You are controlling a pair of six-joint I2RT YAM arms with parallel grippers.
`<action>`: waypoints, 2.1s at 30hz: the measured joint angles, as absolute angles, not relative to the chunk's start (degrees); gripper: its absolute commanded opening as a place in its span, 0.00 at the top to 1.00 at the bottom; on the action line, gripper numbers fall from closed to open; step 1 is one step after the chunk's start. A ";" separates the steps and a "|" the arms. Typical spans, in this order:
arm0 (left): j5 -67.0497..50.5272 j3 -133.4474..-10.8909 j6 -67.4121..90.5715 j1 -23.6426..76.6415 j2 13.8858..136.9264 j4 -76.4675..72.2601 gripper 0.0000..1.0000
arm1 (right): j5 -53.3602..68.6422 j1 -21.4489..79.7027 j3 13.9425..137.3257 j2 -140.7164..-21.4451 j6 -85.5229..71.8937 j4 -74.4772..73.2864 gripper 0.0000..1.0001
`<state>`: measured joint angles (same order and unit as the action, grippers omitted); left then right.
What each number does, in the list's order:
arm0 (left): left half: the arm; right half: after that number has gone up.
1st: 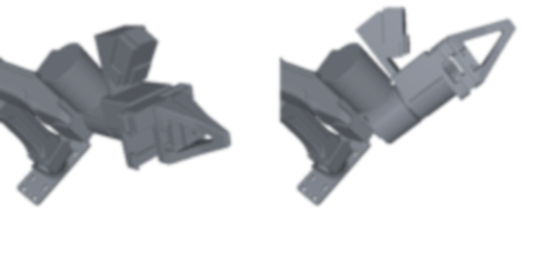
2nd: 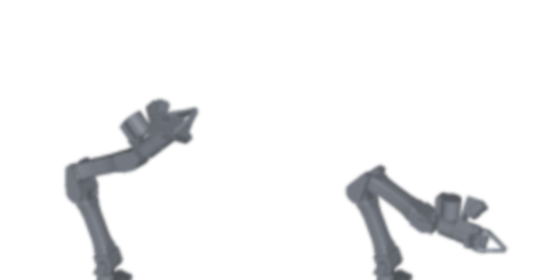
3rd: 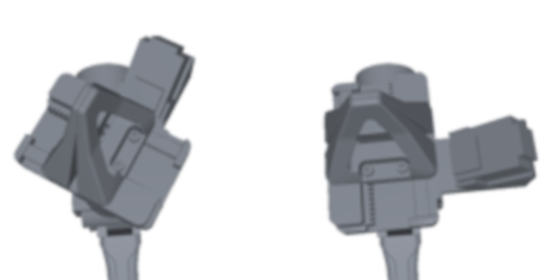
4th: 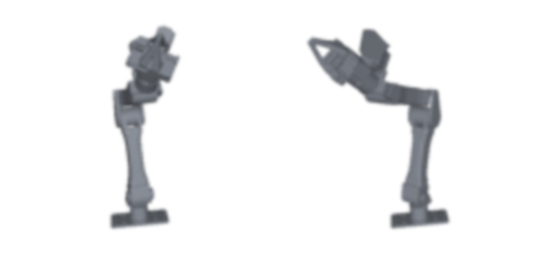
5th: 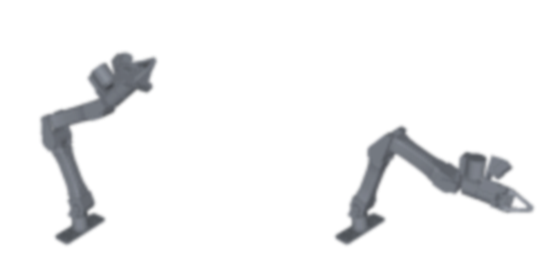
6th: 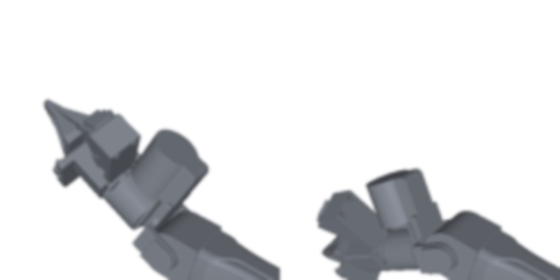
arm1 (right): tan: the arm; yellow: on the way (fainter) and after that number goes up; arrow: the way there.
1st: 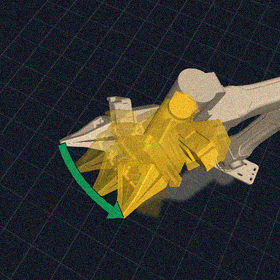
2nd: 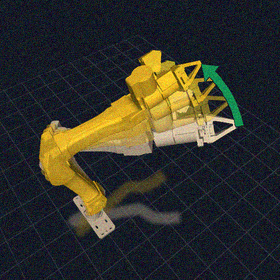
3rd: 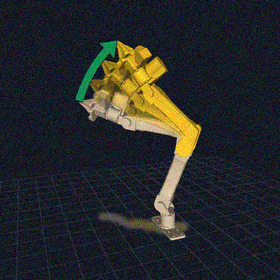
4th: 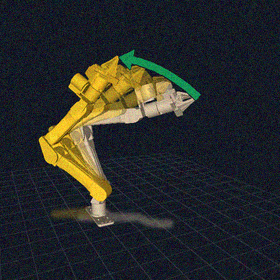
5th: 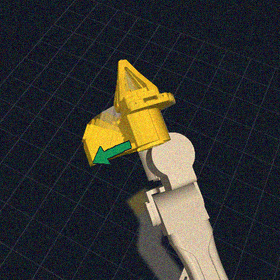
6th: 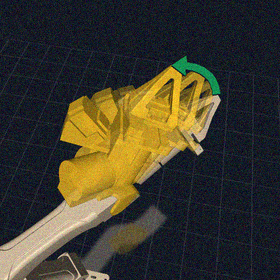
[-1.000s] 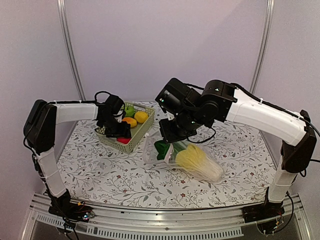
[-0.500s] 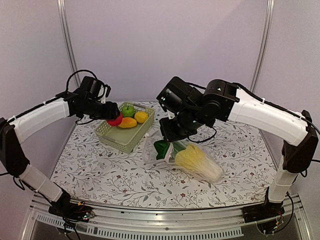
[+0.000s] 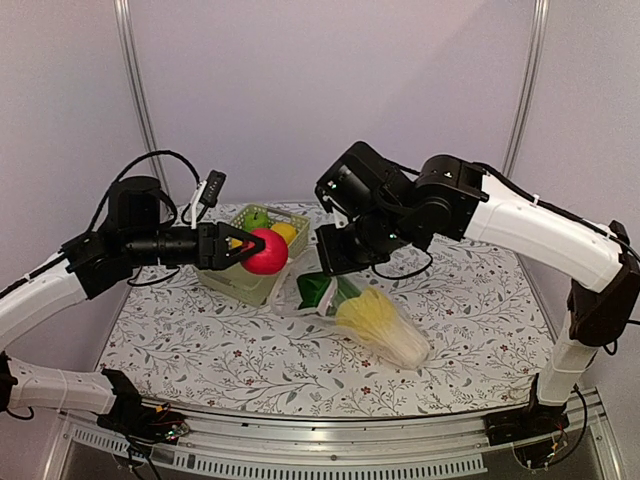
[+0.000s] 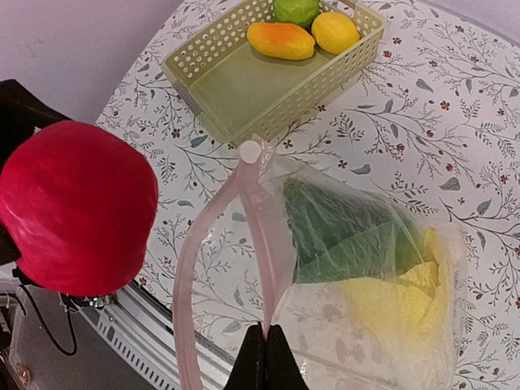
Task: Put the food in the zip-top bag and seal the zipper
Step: Place the fake fruit in the zipper food storage bag, then adjust the fake fruit in the bin.
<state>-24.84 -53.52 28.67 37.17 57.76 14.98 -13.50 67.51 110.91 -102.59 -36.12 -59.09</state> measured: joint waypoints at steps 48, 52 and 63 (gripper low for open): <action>-26.30 -55.16 30.09 51.51 76.47 8.38 0.12 | -9.91 67.51 108.27 -99.81 -35.16 -51.75 1.00; -22.92 -55.70 28.80 51.48 72.42 11.81 0.07 | -10.09 67.51 107.57 -99.59 -35.22 -51.09 1.00; -14.85 -68.53 22.63 43.33 58.96 28.58 0.01 | -11.73 67.48 105.69 -97.78 -36.18 -50.92 1.00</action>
<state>-14.85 -68.53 22.63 43.33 58.96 28.58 -11.73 67.48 105.69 -97.78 -36.18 -50.92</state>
